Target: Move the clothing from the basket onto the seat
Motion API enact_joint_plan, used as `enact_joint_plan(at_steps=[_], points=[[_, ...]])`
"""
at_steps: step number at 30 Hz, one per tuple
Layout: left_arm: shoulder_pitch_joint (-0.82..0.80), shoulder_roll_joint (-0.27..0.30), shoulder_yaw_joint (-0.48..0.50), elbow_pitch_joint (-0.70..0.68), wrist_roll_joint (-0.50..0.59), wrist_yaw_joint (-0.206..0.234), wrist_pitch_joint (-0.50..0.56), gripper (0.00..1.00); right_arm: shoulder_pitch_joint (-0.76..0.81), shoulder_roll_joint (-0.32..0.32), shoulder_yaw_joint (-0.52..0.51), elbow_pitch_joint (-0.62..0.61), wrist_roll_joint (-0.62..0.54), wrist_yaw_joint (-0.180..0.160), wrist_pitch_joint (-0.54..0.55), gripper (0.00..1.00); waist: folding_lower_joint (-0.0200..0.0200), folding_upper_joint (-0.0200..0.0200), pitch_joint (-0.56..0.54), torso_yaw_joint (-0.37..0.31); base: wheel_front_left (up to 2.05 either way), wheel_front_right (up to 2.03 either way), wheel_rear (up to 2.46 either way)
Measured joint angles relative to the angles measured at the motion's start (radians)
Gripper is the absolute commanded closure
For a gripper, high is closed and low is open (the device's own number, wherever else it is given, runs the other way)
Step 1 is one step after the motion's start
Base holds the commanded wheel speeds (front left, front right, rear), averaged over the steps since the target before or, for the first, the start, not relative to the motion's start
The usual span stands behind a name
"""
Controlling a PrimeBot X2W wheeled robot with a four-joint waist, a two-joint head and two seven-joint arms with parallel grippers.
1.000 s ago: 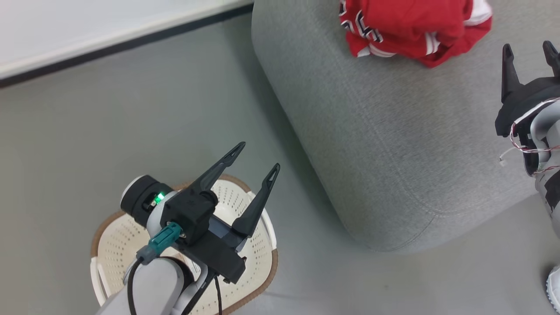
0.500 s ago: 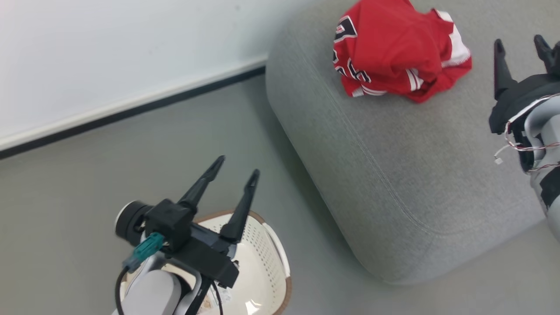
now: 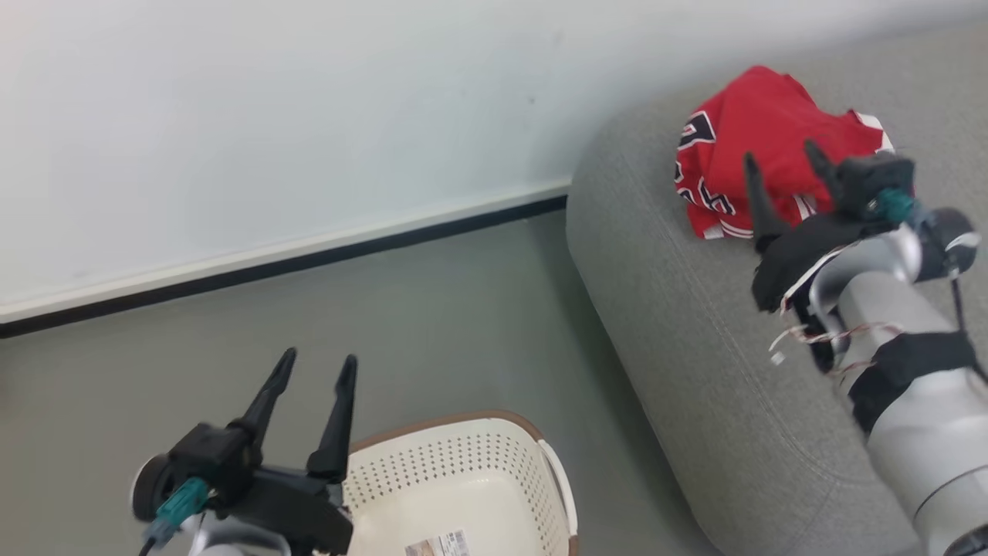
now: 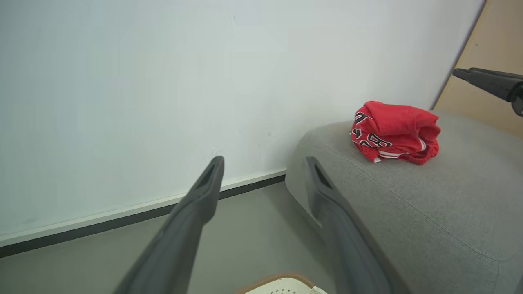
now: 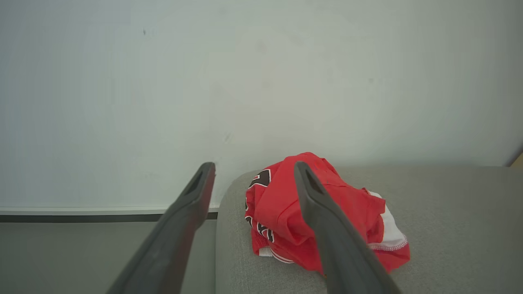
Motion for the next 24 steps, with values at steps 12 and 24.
enact_joint_plan(at_steps=[12, 24], points=[[0.154, 0.035, 0.101, -0.021, -0.032, 0.035, -0.02, 0.0, 0.214, 0.079, -0.011, -0.125, 0.017, -0.043, 0.0, 0.0, 0.0, 0.0, -0.102, 0.07, 0.0, 0.0, 0.0], [0.286, 0.022, 0.169, -0.078, -0.035, 0.061, -0.031, 0.0, 0.5, 0.092, -0.023, -0.355, 0.019, -0.109, 0.0, 0.0, 0.0, 0.0001, -0.138, 0.077, 0.0, 0.0, 0.0]])
